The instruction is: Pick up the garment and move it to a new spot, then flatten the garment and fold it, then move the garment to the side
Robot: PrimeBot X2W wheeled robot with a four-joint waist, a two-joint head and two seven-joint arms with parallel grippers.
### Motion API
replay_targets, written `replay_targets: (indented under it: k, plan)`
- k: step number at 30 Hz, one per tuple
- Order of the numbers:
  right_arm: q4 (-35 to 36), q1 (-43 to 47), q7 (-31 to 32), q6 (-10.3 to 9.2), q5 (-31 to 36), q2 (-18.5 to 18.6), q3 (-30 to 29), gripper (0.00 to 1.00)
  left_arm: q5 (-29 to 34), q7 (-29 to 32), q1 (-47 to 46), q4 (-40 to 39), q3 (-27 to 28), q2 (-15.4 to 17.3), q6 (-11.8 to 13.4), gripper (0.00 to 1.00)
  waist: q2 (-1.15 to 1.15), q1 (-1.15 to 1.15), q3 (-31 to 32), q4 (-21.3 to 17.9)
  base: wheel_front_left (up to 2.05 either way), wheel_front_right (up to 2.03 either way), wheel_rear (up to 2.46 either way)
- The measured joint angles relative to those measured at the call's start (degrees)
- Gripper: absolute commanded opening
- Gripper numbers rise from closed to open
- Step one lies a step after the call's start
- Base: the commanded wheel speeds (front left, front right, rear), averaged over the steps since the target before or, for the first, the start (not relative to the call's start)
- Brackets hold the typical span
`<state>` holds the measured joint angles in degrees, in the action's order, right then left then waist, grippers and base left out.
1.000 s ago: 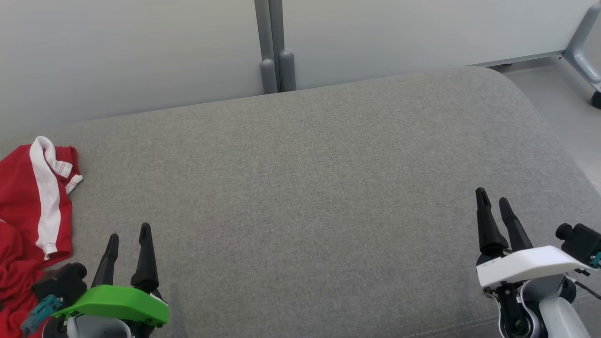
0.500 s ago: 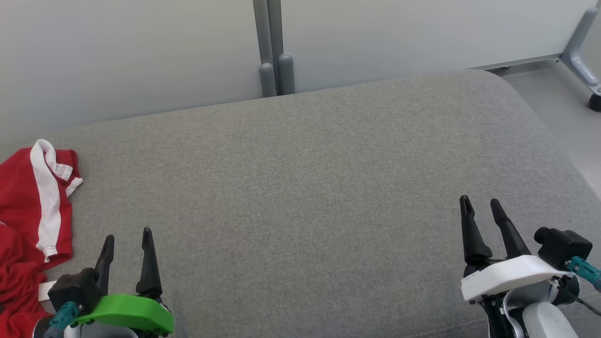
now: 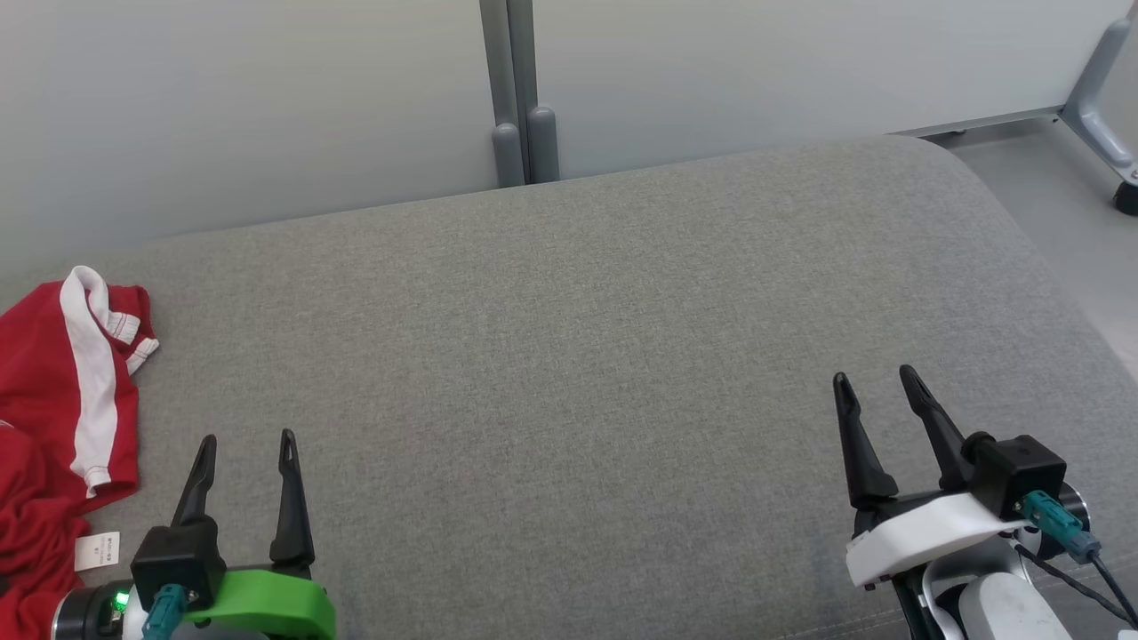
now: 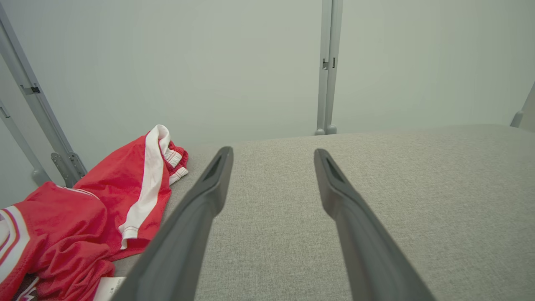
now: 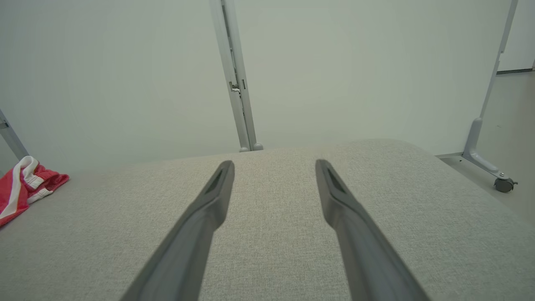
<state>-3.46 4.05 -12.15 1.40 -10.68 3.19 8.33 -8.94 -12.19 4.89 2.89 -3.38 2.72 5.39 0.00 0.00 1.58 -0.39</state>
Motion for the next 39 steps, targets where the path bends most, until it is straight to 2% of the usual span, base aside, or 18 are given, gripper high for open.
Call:
replay_targets:
  k: [11, 39]
  plan:
    - [0.9, -0.1, -2.3, -0.51, 8.3, 0.2, 1.6, 1.0, 8.1, -2.1, 1.3, -1.0, -0.4, 0.0, 1.3, 1.0, 0.0, 0.0, 0.1, 0.0, 0.0, 0.0, 0.0]
    - [0.8, -0.6, -2.3, -0.56, 8.3, 0.3, 1.4, 1.0, 6.1, -2.2, 1.4, 0.3, -0.7, 0.0, 1.7, 1.0, 0.0, 0.0, -0.1, 0.0, 0.0, 0.0, 0.0]
